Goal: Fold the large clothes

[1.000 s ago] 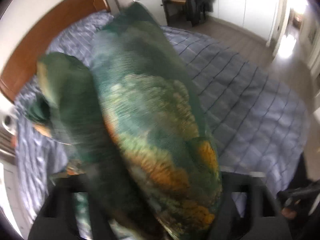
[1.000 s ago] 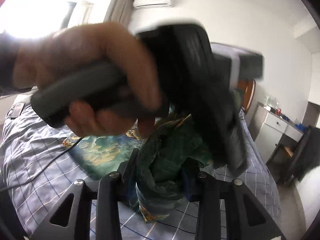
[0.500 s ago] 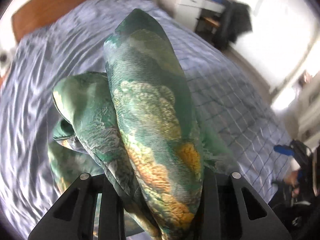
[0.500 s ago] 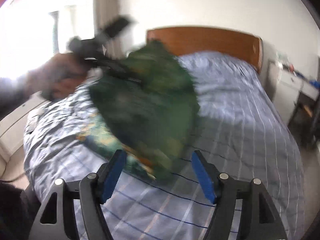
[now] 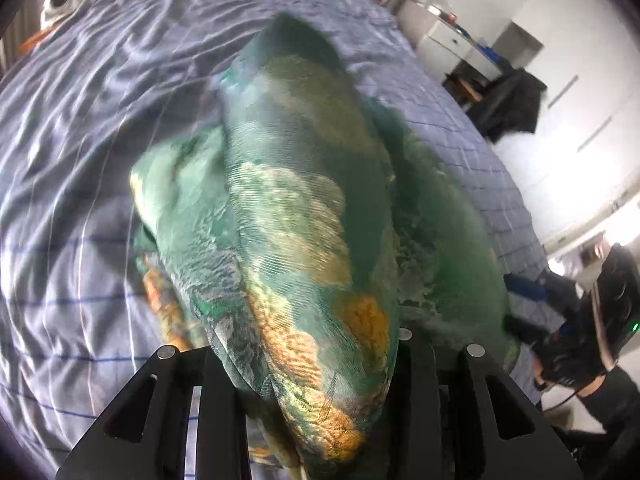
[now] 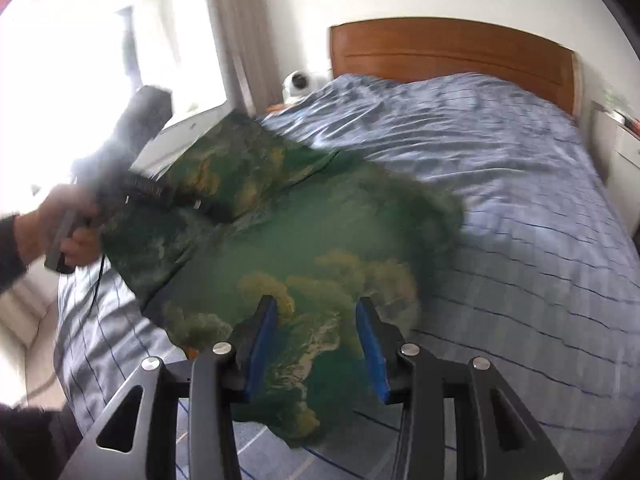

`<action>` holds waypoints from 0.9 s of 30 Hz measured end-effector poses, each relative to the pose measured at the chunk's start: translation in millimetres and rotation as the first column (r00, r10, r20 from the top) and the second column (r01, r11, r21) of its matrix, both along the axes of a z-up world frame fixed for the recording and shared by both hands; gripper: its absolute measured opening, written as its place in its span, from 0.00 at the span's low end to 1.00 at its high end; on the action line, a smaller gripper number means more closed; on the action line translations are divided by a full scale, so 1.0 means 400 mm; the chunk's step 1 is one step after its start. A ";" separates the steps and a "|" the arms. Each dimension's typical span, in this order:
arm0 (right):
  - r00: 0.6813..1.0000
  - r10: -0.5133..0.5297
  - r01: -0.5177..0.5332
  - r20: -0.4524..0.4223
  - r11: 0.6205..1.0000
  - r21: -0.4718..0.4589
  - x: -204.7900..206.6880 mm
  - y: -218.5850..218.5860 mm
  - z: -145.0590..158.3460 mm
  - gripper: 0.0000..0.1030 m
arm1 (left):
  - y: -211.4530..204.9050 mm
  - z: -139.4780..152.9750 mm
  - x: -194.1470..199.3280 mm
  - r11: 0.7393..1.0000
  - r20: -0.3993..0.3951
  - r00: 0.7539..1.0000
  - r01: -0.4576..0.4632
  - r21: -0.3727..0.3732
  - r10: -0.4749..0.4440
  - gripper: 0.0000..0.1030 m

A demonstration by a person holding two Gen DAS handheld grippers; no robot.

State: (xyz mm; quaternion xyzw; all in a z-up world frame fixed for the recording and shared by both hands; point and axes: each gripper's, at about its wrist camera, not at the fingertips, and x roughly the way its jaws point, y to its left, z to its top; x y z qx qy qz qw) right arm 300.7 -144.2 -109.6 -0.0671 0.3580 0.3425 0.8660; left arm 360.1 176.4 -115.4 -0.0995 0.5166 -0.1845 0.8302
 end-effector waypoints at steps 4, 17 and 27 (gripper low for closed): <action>0.998 0.033 -0.036 -0.045 0.998 -0.059 0.006 0.064 -0.091 0.41 | 0.055 -0.081 -0.005 0.997 -0.025 0.999 -0.042 -0.057 0.041 0.35; 0.992 -0.025 0.022 -0.124 0.999 -0.028 0.034 0.055 -0.150 0.40 | 0.122 -0.010 -0.046 0.990 -0.019 0.996 -0.088 -0.109 0.086 0.64; 0.987 -0.043 0.038 -0.155 0.999 -0.039 0.054 0.055 -0.098 0.42 | 0.149 0.206 -0.122 0.981 0.209 0.959 -0.182 -0.066 0.192 0.64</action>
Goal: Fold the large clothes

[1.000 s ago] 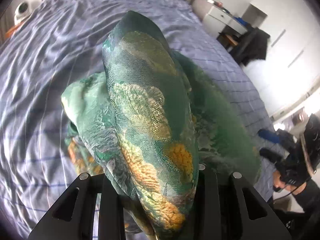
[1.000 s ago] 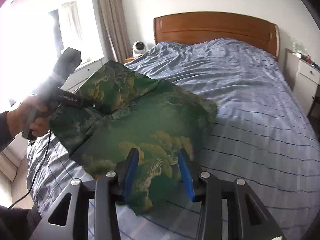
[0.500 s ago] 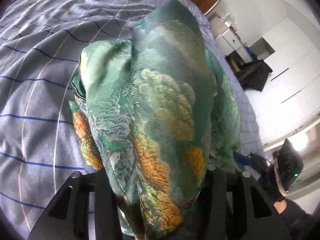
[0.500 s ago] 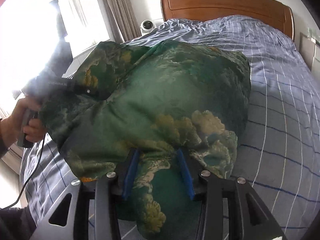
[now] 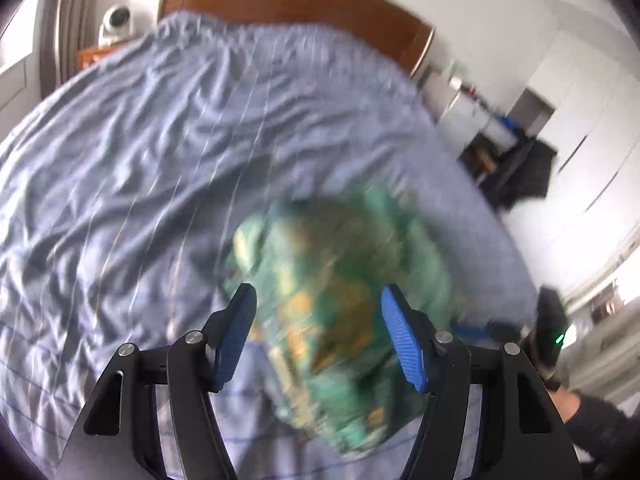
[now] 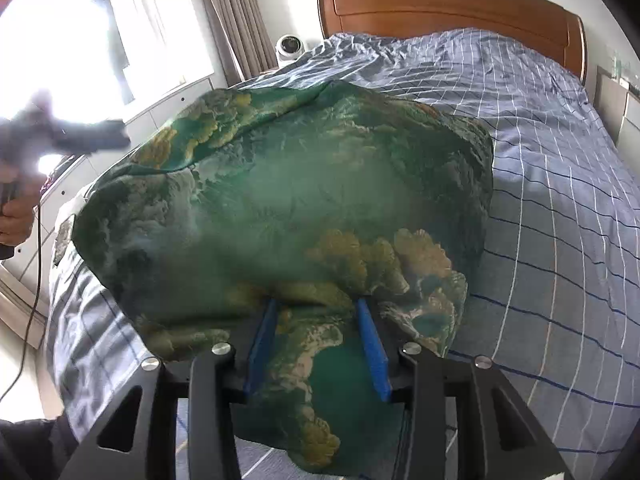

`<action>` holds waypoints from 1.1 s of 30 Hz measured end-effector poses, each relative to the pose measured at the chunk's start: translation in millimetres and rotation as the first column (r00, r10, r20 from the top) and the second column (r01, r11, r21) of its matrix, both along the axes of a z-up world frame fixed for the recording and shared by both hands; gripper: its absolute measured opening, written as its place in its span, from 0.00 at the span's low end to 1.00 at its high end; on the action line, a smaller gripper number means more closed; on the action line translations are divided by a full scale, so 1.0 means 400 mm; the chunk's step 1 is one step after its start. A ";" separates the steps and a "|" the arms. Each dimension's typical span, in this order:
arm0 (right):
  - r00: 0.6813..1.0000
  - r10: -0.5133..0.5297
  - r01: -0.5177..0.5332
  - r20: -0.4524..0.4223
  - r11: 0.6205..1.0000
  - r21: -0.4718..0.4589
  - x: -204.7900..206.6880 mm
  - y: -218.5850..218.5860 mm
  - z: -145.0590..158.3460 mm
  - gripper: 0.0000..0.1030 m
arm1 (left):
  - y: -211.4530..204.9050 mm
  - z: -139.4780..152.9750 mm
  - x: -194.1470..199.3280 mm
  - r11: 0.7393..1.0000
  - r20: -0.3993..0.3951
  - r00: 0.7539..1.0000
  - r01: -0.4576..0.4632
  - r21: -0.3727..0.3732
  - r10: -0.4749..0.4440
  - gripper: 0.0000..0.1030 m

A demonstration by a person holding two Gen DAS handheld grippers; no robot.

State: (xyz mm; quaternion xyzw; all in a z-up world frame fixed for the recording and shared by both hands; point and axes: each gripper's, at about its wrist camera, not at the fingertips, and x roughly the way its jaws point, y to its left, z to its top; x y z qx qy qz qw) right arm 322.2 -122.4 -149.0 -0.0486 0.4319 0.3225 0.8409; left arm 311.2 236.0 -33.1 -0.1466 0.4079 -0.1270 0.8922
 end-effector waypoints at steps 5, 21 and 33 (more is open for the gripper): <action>0.996 0.007 -0.008 -0.088 1.000 -0.016 0.035 -0.003 0.058 0.44 | -0.091 -0.023 0.077 0.999 0.027 1.000 -0.002 -0.040 0.003 0.66; 0.961 -0.213 0.235 -0.174 0.965 0.118 0.328 0.082 -0.024 0.44 | -0.075 -0.335 0.132 0.990 -0.073 0.987 -0.138 0.038 0.140 0.55; 0.968 -0.239 0.241 -0.077 0.971 0.012 0.324 0.116 -0.107 0.44 | -0.117 -0.352 0.141 0.976 -0.017 0.986 -0.163 0.143 0.167 0.55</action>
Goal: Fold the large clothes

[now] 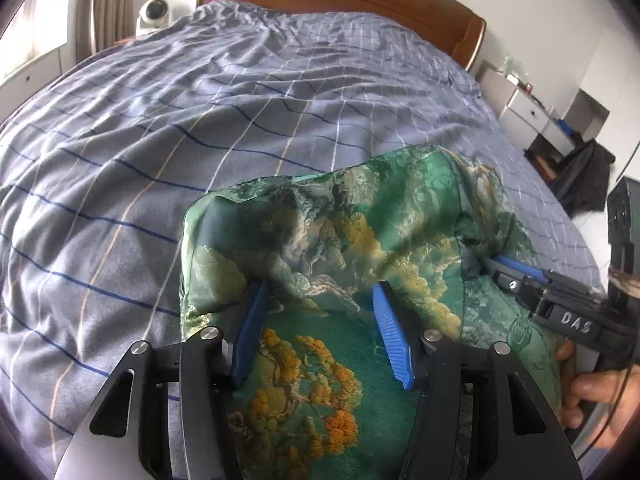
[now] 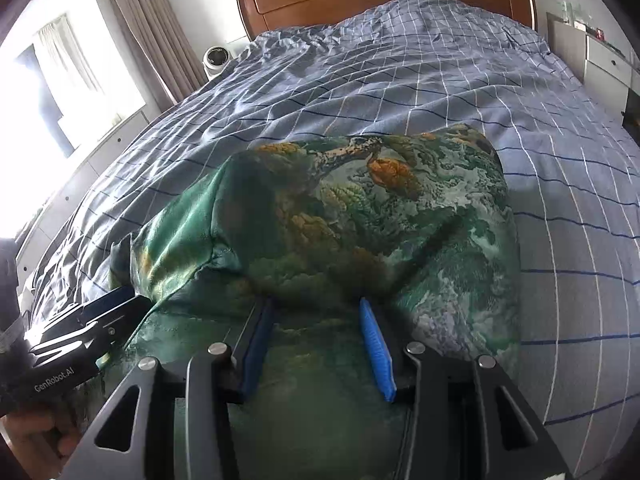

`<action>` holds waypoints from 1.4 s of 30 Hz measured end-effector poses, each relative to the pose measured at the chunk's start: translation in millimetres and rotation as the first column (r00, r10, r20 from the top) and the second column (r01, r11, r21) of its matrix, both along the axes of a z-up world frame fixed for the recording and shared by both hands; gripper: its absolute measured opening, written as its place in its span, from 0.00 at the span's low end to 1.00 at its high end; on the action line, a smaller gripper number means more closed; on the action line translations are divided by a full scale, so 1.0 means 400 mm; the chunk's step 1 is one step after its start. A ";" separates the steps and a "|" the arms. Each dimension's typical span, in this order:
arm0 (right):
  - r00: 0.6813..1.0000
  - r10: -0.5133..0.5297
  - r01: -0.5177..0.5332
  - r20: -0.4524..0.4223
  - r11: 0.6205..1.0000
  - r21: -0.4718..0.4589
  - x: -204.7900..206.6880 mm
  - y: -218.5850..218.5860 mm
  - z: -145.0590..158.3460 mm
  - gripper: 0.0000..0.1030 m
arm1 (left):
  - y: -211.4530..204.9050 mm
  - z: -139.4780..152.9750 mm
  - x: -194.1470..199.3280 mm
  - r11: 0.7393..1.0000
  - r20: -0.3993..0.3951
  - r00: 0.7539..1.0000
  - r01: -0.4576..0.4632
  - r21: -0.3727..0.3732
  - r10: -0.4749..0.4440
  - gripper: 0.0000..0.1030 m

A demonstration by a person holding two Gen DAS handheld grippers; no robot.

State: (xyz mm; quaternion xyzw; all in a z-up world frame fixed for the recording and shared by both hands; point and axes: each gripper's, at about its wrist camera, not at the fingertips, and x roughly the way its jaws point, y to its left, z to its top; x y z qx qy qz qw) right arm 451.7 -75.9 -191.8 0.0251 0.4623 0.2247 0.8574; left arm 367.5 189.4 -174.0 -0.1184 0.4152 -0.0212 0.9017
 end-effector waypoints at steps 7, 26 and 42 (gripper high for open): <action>0.998 0.059 -0.058 0.021 0.996 -0.062 -0.090 -0.035 0.136 0.44 | 0.005 0.117 -0.050 0.998 0.009 0.998 0.059 -0.008 -0.059 0.75; 0.983 0.181 -0.181 0.029 0.984 -0.001 -0.484 -0.180 0.202 0.79 | 0.027 0.159 -0.434 0.994 -0.044 0.994 0.095 -0.050 -0.098 0.90; 0.990 0.013 0.029 -0.140 0.955 0.296 -0.379 -0.379 0.180 0.82 | 0.241 0.020 -0.096 0.809 -0.196 0.978 -0.057 -0.584 -0.072 0.90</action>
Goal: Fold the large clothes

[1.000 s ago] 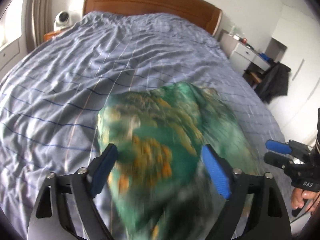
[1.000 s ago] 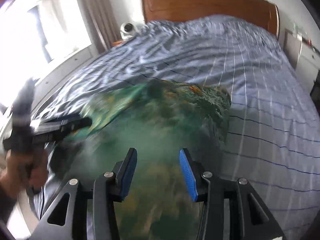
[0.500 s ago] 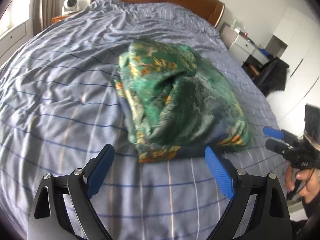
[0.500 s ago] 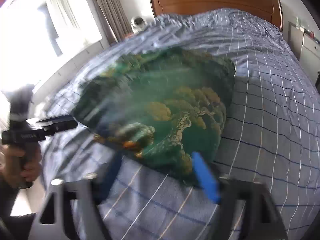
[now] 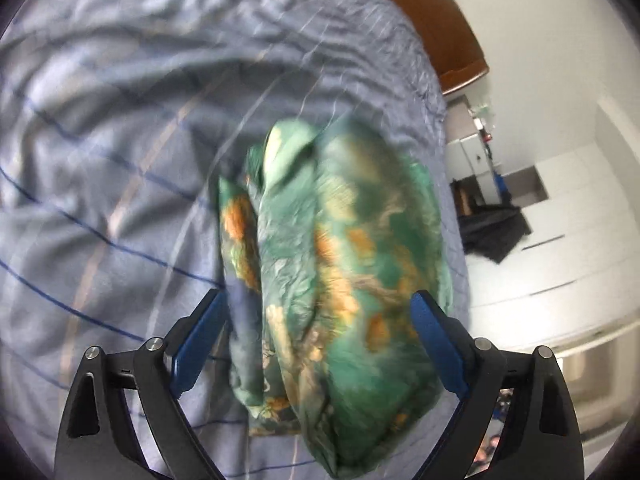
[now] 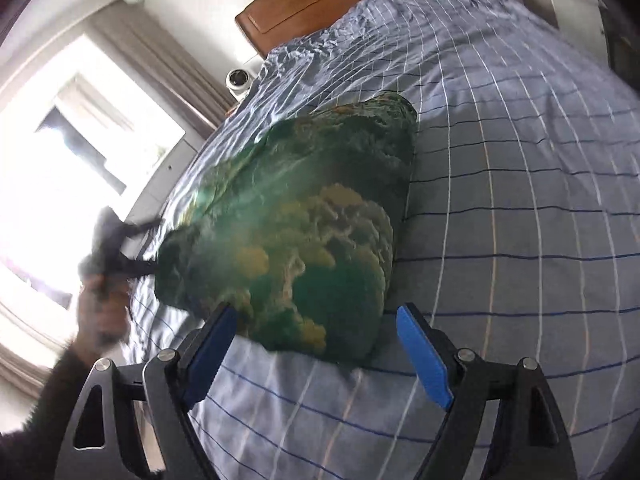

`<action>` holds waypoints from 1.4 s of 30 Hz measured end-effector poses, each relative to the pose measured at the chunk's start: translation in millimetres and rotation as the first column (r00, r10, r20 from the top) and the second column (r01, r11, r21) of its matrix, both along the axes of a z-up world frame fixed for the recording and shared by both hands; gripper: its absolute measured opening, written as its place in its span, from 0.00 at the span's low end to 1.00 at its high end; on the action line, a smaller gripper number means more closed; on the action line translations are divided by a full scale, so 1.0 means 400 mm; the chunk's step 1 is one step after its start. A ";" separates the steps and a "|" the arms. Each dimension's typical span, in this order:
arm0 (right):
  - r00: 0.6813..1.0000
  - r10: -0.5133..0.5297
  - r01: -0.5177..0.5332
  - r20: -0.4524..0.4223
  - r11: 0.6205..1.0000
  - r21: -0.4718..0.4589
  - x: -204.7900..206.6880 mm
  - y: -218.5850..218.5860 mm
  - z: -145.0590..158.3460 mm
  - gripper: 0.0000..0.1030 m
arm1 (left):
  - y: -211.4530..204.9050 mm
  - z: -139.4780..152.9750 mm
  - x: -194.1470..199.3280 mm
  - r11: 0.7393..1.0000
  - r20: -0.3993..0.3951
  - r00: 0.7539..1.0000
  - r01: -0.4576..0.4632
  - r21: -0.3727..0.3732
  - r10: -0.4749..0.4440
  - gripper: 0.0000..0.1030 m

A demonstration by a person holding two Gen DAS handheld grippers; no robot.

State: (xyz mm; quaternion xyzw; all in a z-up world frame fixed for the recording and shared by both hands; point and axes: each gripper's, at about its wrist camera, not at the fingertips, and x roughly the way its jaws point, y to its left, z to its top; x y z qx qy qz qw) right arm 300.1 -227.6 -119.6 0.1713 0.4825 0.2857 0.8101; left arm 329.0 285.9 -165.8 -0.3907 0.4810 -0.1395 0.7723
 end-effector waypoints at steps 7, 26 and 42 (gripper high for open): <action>0.993 0.006 0.013 -0.121 0.988 0.155 0.109 0.003 -0.084 0.82 | -0.032 -0.092 0.011 0.995 -0.006 0.999 0.036 -0.095 -0.037 0.95; 0.980 0.176 -0.170 -0.088 0.983 0.073 0.294 0.210 -0.191 0.81 | -0.154 -0.064 0.063 0.971 -0.041 0.990 0.137 0.195 -0.132 0.58; 0.905 0.237 -0.251 0.353 0.968 -0.005 0.336 0.257 0.132 0.79 | -0.233 0.180 0.200 0.942 0.201 0.972 0.047 0.331 -0.120 0.48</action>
